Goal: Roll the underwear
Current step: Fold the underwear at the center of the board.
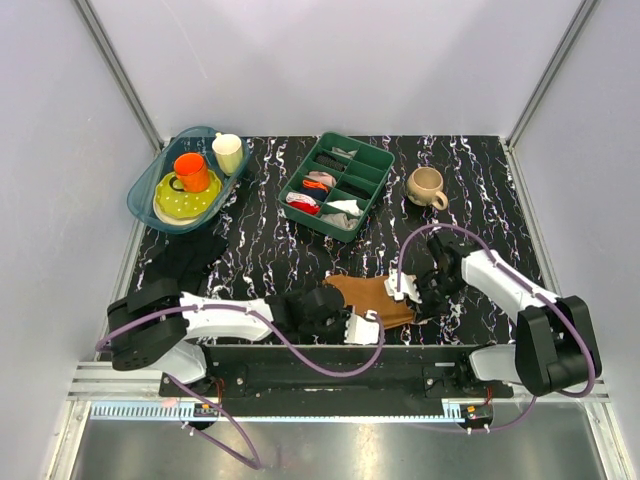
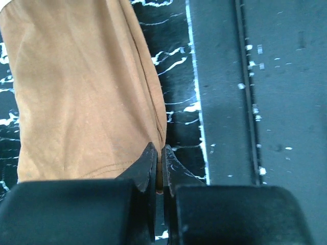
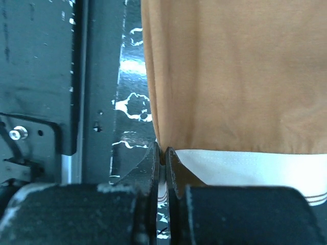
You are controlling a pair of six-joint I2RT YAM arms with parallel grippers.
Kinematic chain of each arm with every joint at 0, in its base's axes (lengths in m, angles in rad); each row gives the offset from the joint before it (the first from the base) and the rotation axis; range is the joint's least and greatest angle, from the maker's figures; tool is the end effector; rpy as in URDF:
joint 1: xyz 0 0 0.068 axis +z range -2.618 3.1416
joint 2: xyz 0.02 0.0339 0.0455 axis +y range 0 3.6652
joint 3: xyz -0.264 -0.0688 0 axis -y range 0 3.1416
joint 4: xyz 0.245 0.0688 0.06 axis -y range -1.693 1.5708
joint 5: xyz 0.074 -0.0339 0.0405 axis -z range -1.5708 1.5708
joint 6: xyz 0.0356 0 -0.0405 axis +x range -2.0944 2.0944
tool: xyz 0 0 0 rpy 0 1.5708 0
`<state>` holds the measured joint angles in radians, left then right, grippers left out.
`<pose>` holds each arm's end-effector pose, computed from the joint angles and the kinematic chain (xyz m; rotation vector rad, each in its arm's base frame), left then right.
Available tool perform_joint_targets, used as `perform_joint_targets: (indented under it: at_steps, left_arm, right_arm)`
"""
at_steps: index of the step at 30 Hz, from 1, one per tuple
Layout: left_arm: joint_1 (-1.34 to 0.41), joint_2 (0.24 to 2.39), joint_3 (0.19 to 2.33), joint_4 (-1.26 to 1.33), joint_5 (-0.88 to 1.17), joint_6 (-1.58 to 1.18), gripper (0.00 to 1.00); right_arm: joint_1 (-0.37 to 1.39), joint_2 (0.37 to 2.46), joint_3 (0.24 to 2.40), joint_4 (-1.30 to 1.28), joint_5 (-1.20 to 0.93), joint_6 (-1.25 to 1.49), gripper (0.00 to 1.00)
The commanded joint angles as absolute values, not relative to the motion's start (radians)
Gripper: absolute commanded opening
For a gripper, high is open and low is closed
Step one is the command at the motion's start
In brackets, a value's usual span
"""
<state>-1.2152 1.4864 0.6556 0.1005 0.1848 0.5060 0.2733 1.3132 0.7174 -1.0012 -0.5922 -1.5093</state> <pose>0.0943 -0.2727 0.1634 1.8475 1.4602 -0.5695 0.1742 0.0695 0.1775 -2.1200 1.7267 0.7006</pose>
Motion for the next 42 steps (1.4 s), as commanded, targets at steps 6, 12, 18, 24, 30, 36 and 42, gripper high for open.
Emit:
perform_joint_targets:
  at_steps: [6, 12, 18, 24, 30, 36, 42]
  left_arm:
    - [-1.128, 1.456, 0.716, -0.021, 0.382, 0.420, 0.00]
    - [-0.997, 1.483, 0.759, -0.029, 0.409, 0.413, 0.00]
    - [-0.931, 1.506, 0.767, -0.009, 0.483, 0.400, 0.00]
    - [-0.939, 1.477, 0.747, -0.012, 0.587, 0.358, 0.00]
    - [-0.966, 1.465, 0.735, -0.014, 0.614, 0.267, 0.19]
    - [-0.865, 1.323, 0.692, 0.084, 0.557, 0.056, 0.58]
    - [-0.775, 1.418, 0.791, 0.207, 0.551, -0.199, 0.56]
  right_arm:
    - [0.279, 1.416, 0.914, -1.140, -0.644, -1.382, 0.04]
    - [0.279, 1.555, 1.057, -1.152, -0.626, -1.309, 0.04]
    - [0.279, 1.643, 1.106, -1.195, -0.617, -1.301, 0.04]
    - [0.279, 1.557, 1.001, -1.175, -0.626, -1.331, 0.04]
    - [0.279, 1.441, 0.864, -1.066, -0.620, -1.342, 0.04]
    - [0.281, 1.333, 0.767, -0.965, -0.614, -1.384, 0.04]
    - [0.282, 1.318, 0.735, -0.905, -0.600, -1.393, 0.04]
